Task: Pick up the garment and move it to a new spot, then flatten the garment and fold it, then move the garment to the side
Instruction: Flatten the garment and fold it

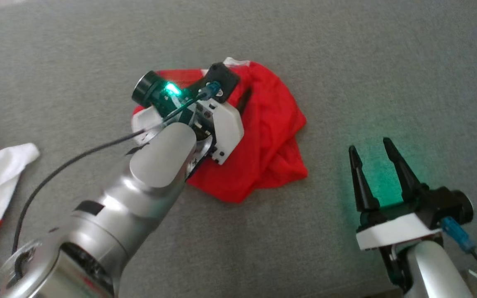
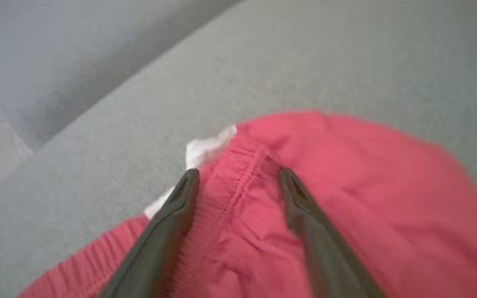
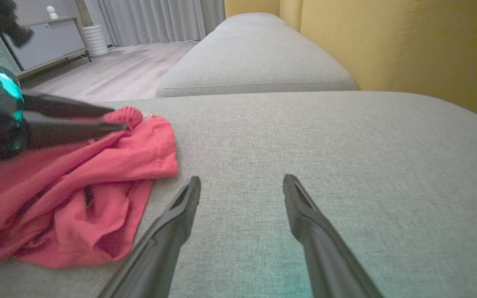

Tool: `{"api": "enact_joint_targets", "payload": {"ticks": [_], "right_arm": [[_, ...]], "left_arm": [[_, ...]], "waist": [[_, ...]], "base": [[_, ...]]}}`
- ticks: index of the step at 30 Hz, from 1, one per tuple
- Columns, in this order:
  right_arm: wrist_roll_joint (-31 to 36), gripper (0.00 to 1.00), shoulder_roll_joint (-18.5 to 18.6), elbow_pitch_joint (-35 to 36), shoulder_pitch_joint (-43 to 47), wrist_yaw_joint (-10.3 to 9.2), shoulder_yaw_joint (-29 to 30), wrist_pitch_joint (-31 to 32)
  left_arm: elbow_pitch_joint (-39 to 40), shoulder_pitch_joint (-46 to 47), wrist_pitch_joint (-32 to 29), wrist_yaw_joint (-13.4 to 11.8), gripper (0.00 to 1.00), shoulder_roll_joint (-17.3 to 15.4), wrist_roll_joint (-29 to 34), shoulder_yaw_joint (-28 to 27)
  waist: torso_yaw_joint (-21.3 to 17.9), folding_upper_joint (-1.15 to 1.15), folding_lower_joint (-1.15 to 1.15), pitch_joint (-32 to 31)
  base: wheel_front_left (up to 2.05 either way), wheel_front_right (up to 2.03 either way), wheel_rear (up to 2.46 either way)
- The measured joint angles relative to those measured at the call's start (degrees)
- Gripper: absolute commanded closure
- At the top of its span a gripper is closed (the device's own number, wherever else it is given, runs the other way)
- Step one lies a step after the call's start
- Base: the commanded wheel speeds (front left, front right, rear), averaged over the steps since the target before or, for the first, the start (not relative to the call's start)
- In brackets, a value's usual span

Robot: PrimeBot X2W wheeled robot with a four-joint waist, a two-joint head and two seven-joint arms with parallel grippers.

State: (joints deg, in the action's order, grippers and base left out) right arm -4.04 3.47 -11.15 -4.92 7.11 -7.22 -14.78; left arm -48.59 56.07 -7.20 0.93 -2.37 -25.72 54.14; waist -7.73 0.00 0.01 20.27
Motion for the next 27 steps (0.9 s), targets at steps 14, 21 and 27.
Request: {"api": "enact_joint_targets", "payload": {"ticks": [14,21,27], "right_arm": [[0.01,0.00,-0.22,-0.92,-1.45,0.00,0.12,0.00],[0.02,0.00,-0.47,-1.08,0.77,0.00,1.27,0.00],[0.35,0.00,-0.64,-0.63,3.39,0.00,3.67,0.00]], "left_arm": [[-0.22,4.98,9.34,-0.80,1.00,-0.13,-7.12,9.81],[7.59,15.09,21.08,-2.78,1.00,0.01,-9.88,8.98],[20.62,11.74,21.98,-1.24,1.00,0.24,-10.74,-0.75]], "waist": [[-2.05,0.00,-0.01,-0.90],[-1.63,0.00,-0.02,-6.16],[1.42,0.00,-0.03,-8.22]], "base": [[0.00,0.00,0.00],[0.00,0.00,0.00],[0.00,0.00,0.00]]}}
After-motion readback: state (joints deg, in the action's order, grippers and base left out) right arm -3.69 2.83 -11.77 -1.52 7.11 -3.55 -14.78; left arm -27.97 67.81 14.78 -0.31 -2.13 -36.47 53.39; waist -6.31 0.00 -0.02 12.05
